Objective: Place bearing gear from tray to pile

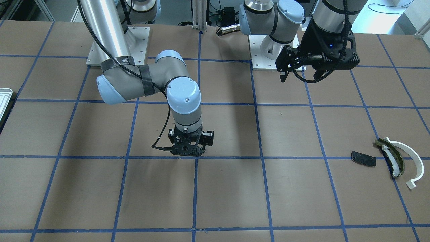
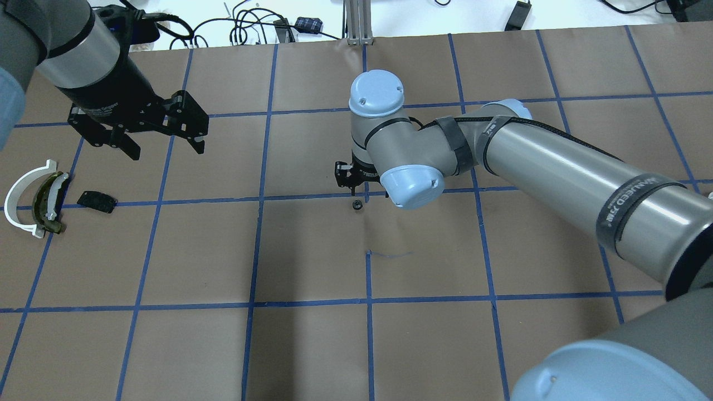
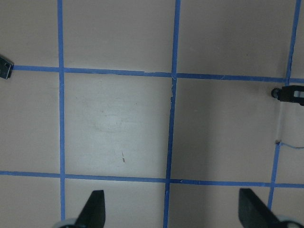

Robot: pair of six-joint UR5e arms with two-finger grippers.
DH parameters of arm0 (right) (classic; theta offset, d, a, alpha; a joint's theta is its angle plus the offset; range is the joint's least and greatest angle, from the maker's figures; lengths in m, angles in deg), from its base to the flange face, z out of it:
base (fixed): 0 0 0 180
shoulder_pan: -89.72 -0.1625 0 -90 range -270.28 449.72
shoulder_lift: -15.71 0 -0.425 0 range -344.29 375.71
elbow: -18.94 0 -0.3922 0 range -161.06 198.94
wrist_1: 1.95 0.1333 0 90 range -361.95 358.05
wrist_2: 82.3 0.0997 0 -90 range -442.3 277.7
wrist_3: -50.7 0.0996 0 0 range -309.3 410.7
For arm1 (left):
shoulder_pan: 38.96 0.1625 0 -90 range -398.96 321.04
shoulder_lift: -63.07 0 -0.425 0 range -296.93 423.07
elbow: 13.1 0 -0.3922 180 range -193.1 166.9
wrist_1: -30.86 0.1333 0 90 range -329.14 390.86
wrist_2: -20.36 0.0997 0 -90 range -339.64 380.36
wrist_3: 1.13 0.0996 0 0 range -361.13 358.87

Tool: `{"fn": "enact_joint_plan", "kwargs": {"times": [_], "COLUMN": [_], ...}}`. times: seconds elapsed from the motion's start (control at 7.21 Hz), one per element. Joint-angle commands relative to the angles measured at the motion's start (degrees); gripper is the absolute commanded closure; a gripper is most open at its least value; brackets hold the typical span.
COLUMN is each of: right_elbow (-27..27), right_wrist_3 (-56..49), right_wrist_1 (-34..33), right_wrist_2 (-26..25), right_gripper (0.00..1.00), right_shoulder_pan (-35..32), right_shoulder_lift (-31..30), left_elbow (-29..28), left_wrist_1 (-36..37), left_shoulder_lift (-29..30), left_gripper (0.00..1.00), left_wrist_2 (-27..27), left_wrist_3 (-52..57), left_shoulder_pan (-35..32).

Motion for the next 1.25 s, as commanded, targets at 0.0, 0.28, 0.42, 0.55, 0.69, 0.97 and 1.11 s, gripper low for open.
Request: {"fn": "enact_joint_plan", "kwargs": {"times": [0.0, 0.28, 0.42, 0.55, 0.69, 0.97, 1.11], "right_elbow": [-0.31, -0.22, -0.31, -0.04, 0.13, 0.31, 1.27], "right_wrist_3": [-11.20, -25.27, -33.69, -41.87, -51.09, -70.42, -77.22], "right_wrist_1": [10.11, 16.56, 19.20, 20.79, 20.81, 19.67, 19.58], "right_wrist_2": [-0.41, -0.50, -1.98, -4.34, -5.15, -4.99, -4.81], "right_gripper": [0.00, 0.00, 0.00, 0.00, 0.00, 0.00, 0.00], "right_shoulder_pan": [8.90, 22.25, 28.93, 35.61, 42.46, 57.14, 62.78], "right_shoulder_lift": [-8.16, -14.60, -15.92, -17.33, -17.87, -17.09, -15.60], "left_elbow": [2.80, 8.42, 9.40, 9.41, 9.24, 8.98, 8.19], "left_wrist_1": [3.84, 22.66, 26.23, 28.27, 34.29, 37.34, 37.43], "left_shoulder_lift": [1.92, 8.65, 12.35, 16.56, 20.70, 26.43, 28.10], "left_gripper": [0.00, 0.00, 0.00, 0.00, 0.00, 0.00, 0.00], "left_wrist_2": [-1.51, -3.28, -3.19, -2.93, -2.49, -2.13, -1.70], "left_wrist_3": [-1.20, -15.72, -22.06, -25.61, -30.26, -31.27, -31.27], "left_shoulder_pan": [-2.13, -12.39, -15.91, -18.73, -21.63, -24.38, -24.47]}}
